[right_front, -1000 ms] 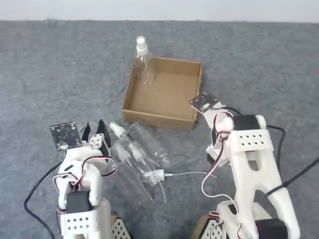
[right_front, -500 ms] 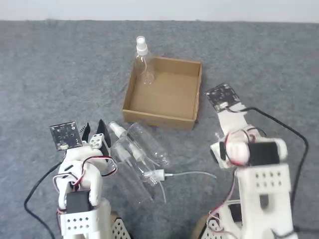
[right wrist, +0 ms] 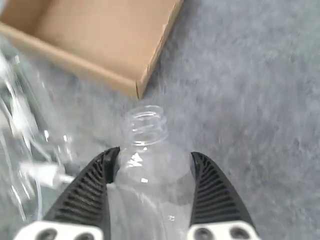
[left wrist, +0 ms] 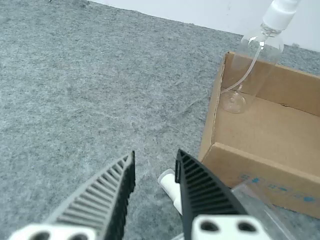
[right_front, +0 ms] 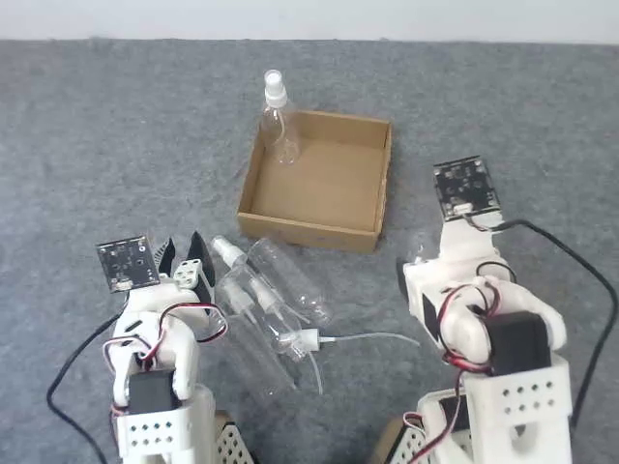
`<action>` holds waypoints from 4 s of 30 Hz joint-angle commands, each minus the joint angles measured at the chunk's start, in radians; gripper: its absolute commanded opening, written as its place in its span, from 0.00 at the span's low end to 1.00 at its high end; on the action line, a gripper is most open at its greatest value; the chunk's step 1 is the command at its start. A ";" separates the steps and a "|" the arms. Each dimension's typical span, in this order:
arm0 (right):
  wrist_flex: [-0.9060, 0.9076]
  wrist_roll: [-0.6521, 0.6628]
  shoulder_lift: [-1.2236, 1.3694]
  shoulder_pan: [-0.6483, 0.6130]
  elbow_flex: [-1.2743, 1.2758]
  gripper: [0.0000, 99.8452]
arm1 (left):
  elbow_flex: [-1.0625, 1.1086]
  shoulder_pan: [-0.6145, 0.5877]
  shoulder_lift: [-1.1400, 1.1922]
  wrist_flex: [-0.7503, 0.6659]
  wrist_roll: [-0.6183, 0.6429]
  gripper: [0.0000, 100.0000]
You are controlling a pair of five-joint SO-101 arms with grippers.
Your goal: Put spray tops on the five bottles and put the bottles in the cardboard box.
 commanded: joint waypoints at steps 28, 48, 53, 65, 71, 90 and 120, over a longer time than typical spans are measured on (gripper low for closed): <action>-0.743 -0.187 -0.495 -0.001 0.695 0.01 | -0.018 -0.002 -0.018 -0.003 0.000 0.13; -0.895 -0.184 -0.759 0.002 0.990 0.01 | -0.070 -0.005 -0.018 0.038 0.106 0.13; -0.911 -0.183 -0.759 0.002 1.008 0.01 | -0.097 -0.005 -0.015 0.055 0.104 0.13; -0.911 -0.181 -0.759 0.039 1.010 0.01 | -0.349 -0.003 -0.015 0.276 0.104 0.13; -0.909 -0.181 -0.759 0.039 1.010 0.01 | -0.444 -0.003 -0.012 0.296 0.101 0.13; -0.903 -0.181 -0.759 0.039 1.010 0.01 | -0.791 -0.003 0.339 0.407 0.121 0.13; -0.900 -0.180 -0.757 0.035 1.010 0.01 | -1.110 0.005 1.511 0.402 0.425 0.13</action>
